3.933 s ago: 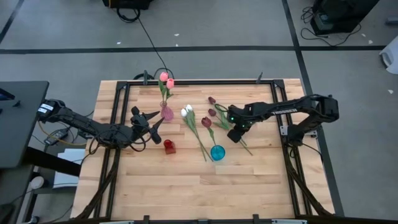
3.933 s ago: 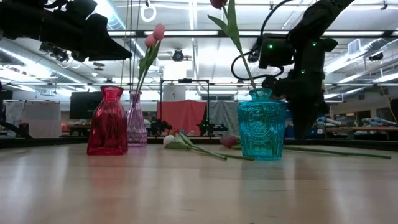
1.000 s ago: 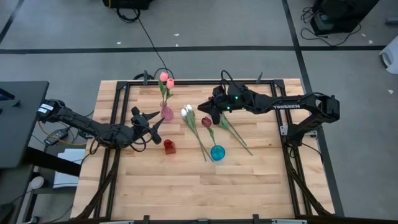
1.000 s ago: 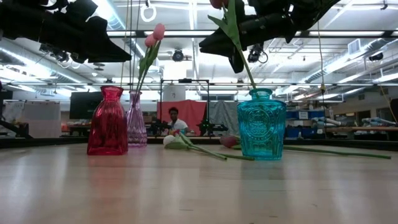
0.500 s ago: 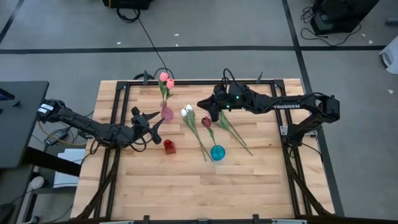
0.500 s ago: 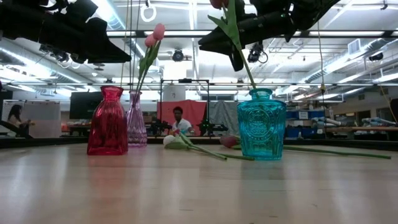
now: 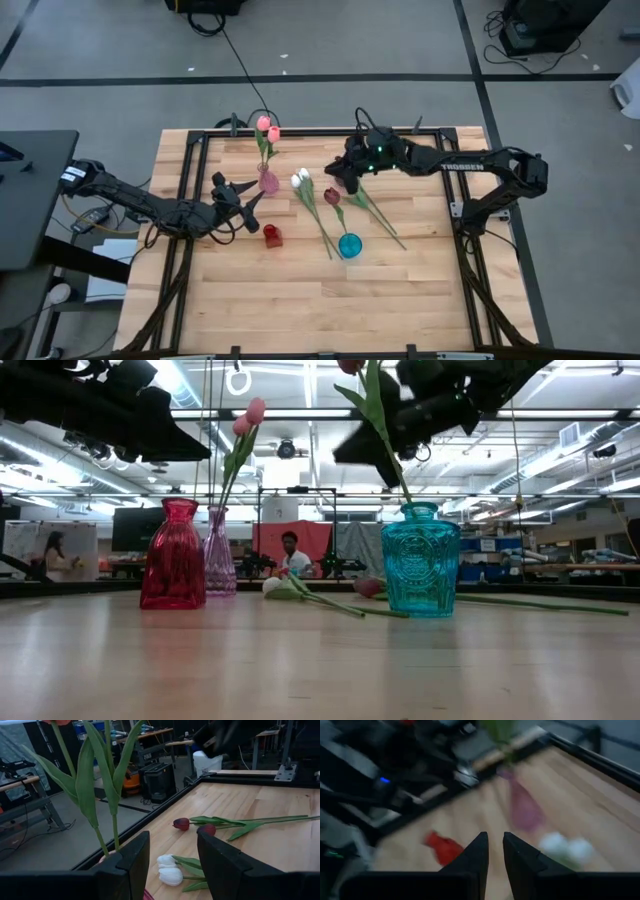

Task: Sort flowers into vase by color
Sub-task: Put the right red flower into the blue vase

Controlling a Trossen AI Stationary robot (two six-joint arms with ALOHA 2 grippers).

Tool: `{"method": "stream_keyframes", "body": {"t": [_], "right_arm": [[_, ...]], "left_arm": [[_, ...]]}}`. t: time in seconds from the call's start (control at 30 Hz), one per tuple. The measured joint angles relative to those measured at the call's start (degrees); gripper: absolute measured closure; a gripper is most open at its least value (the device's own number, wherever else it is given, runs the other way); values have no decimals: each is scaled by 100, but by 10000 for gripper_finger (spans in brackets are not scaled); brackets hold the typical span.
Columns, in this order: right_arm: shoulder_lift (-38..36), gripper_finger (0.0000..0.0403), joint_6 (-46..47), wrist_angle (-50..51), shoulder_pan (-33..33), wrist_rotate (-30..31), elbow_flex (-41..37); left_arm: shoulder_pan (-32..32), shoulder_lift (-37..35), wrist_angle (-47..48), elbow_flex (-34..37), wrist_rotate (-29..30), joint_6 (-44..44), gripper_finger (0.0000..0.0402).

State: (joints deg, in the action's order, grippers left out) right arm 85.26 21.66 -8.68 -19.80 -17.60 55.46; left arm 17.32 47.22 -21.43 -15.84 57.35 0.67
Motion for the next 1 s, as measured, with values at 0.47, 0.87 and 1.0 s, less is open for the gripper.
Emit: {"method": "stream_keyframes", "body": {"t": [0.47,0.87,1.0], "right_arm": [[99,331,-691,4208,-107,2098,-10],[855,281,-470,4946,145,2029,88],[961,243,-334,4705,226,1961,92]], "left_arm": [[-2,-2,-181,-1,-18,7,231],[-37,0,-168,-2,-20,-46,231],[-44,0,-226,-1,-19,-18,231]]}}
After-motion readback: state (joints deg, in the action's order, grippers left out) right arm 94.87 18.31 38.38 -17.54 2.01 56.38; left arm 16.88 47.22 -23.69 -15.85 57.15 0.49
